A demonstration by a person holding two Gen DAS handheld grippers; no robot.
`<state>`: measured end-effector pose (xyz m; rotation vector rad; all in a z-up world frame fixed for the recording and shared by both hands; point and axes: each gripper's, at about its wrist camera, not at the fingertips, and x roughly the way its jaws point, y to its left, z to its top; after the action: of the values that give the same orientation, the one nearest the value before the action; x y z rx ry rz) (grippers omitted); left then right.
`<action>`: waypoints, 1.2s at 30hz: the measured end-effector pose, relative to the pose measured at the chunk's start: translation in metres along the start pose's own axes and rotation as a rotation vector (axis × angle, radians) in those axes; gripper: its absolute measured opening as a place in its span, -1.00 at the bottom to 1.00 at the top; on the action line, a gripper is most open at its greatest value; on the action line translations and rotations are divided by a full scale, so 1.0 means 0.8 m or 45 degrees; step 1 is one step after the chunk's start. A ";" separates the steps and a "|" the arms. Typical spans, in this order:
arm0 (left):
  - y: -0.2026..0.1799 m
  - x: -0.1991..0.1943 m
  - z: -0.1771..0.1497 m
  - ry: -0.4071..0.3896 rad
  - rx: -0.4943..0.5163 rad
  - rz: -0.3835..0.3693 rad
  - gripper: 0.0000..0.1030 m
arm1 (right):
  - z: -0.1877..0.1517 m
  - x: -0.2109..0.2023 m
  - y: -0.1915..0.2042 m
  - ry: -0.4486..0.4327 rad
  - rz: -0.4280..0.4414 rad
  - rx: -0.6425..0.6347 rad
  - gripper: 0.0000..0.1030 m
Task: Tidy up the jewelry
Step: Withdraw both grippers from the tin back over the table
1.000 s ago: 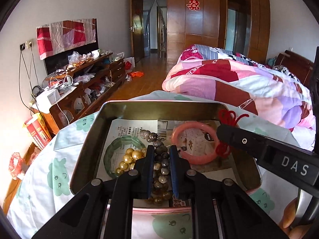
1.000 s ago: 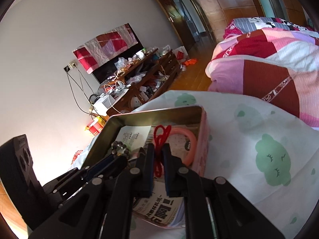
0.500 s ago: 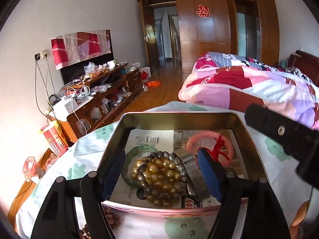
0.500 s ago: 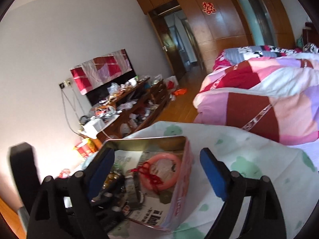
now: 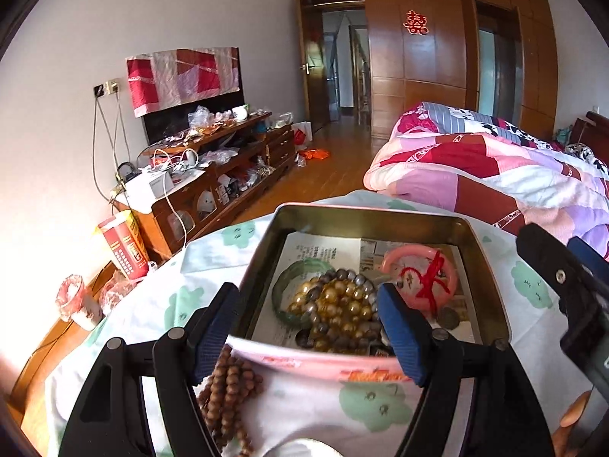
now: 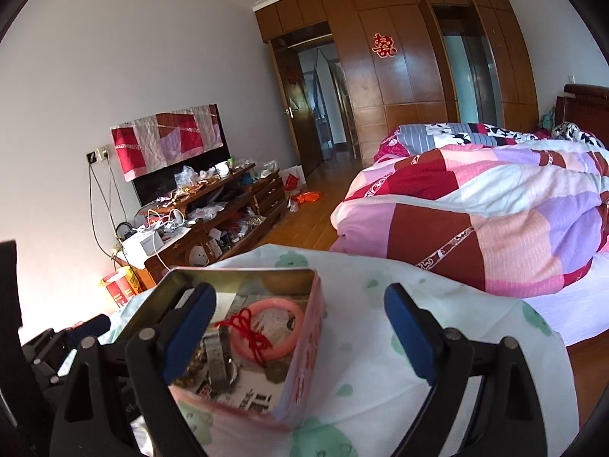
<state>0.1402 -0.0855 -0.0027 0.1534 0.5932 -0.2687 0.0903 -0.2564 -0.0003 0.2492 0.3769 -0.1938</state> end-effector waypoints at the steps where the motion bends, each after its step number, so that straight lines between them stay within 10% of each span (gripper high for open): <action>1: 0.000 -0.002 -0.002 0.003 -0.004 0.001 0.46 | -0.002 -0.004 0.000 0.001 -0.004 -0.007 0.80; 36: 0.030 -0.068 -0.066 0.035 -0.112 0.060 0.46 | -0.053 -0.082 0.018 -0.003 -0.003 -0.050 0.98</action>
<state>0.0760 -0.0396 -0.0135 0.0863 0.6269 -0.1949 0.0195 -0.2216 -0.0100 0.2097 0.3787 -0.1887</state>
